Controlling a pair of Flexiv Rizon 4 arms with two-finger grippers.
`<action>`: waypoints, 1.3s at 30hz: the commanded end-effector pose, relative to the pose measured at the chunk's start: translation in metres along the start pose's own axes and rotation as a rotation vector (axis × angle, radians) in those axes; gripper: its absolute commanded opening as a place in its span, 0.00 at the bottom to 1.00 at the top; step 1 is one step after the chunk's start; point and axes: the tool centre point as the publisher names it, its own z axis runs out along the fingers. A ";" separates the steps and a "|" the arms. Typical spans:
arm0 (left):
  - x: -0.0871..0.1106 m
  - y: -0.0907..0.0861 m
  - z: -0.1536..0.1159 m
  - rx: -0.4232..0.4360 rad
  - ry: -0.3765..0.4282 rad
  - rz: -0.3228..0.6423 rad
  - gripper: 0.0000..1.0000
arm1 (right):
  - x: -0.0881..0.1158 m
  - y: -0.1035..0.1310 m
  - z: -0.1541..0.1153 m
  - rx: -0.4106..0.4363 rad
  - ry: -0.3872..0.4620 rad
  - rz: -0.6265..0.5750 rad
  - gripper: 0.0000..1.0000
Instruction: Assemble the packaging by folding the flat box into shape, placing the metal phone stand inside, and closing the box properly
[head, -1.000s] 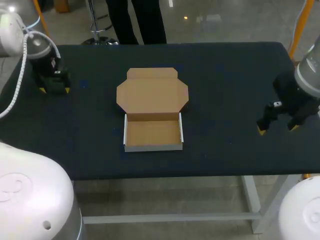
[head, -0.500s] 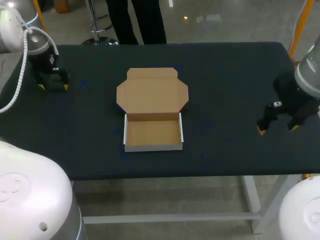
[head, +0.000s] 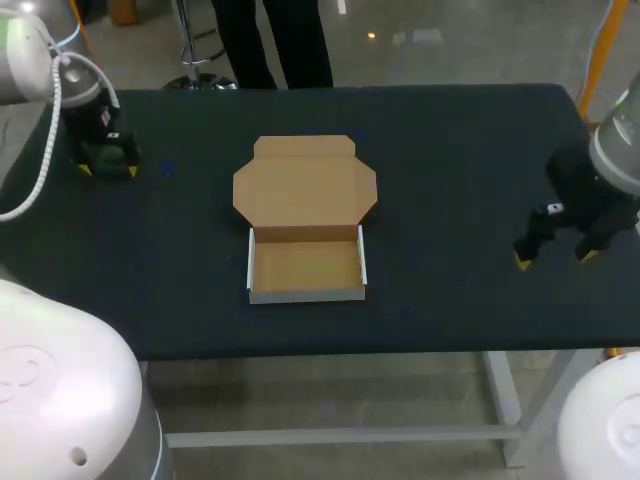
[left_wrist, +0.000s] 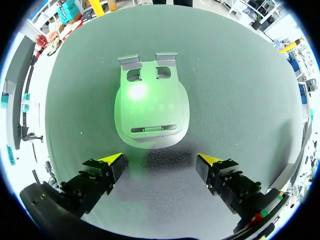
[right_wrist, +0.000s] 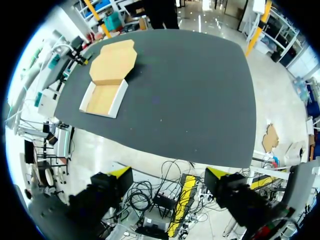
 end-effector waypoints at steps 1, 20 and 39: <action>-0.001 -0.007 0.002 -0.011 0.002 0.002 1.00 | 0.003 -0.008 0.002 -0.065 -0.009 -0.001 1.00; -0.004 -0.023 0.000 -0.004 -0.004 0.013 1.00 | 0.003 -0.008 0.002 -0.065 -0.009 -0.001 1.00; -0.006 -0.035 0.003 -0.003 -0.003 0.020 1.00 | 0.003 -0.008 0.002 -0.065 -0.009 -0.001 1.00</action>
